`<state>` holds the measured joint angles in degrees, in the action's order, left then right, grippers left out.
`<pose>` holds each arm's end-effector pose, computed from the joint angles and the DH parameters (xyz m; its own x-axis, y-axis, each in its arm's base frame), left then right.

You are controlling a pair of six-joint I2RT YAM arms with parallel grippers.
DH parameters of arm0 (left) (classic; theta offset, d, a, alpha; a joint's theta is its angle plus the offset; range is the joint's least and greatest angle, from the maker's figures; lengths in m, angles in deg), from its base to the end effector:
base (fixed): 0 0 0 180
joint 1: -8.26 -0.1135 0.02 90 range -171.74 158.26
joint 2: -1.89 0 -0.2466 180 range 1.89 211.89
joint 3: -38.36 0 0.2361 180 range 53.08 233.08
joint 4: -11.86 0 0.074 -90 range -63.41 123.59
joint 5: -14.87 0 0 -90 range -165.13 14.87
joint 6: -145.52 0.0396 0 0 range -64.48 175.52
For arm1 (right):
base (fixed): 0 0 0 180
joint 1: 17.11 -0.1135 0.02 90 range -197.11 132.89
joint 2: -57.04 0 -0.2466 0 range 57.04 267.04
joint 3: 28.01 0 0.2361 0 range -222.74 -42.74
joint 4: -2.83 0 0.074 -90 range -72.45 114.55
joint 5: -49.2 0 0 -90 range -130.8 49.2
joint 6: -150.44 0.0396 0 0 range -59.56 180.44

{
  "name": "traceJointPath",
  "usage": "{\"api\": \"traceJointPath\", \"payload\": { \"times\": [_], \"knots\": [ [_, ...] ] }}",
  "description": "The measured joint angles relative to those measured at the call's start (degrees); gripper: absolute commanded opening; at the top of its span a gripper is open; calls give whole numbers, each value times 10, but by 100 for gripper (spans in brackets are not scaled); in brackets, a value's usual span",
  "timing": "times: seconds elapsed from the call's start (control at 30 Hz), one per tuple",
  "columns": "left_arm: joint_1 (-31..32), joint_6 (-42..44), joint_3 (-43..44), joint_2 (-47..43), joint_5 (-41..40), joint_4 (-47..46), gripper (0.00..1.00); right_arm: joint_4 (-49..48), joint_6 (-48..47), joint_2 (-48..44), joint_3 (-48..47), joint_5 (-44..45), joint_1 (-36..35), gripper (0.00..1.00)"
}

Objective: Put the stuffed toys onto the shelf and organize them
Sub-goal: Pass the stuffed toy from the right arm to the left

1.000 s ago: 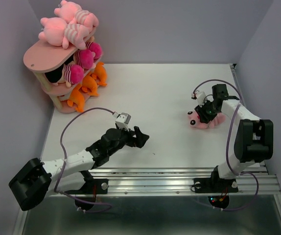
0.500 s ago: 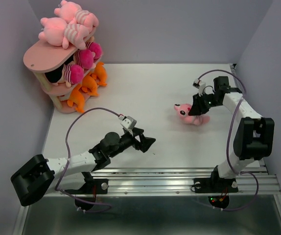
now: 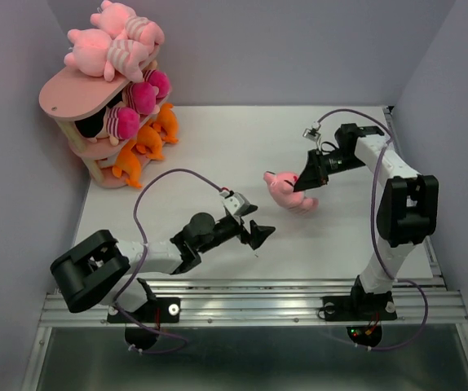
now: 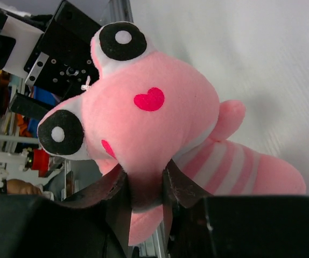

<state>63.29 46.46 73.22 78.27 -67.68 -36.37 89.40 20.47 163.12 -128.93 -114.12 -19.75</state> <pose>0.1398 -0.2088 0.2099 -0.0734 -0.1674 -0.9831 0.8858 0.4419 -0.1414 0.3188 0.0527 0.2439 -0.7753 -0.2203 -0.5919 -0.6294 0.1912 0.7532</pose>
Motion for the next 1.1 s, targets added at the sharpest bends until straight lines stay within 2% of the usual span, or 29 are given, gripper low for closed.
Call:
{"api": "traceJointPath", "payload": {
  "times": [0.2,0.3,0.33,0.43,0.47,0.6,0.67,0.7,0.73,0.77,0.8,0.83,0.97,1.1],
  "knots": [
    [0,18,82,65,18,-18,99,26,-24,-30,20,-10,-67,10],
    [0,17,96,80,18,-17,90,27,-27,-53,30,-9,-71,13],
    [0,18,99,83,18,-17,77,27,-28,-60,33,-8,-69,14],
    [0,17,109,91,21,-16,53,27,-32,-71,41,-6,-69,18],
    [0,16,111,92,24,-14,31,27,-33,-72,43,-6,-69,19],
    [-2,10,112,93,36,-10,9,26,-38,-72,46,-1,-70,22],
    [-4,6,112,93,42,-10,0,26,-38,-72,46,0,-71,28],
    [-5,2,112,93,45,-9,0,25,-38,-72,46,1,-72,35],
    [-5,1,112,93,46,-9,0,24,-37,-72,46,2,-73,51],
    [-7,0,112,93,49,-9,0,22,-37,-73,46,4,-73,61],
    [-8,-2,112,93,50,-9,0,20,-34,-75,47,6,-73,86],
    [-9,-5,112,92,50,-9,0,17,-28,-78,48,11,-74,100],
    [-26,-30,110,85,69,2,0,-18,22,-107,49,58,-82,100],
    [-59,-77,109,67,112,35,0,-94,94,-170,49,148,-92,100]
  ]
}}
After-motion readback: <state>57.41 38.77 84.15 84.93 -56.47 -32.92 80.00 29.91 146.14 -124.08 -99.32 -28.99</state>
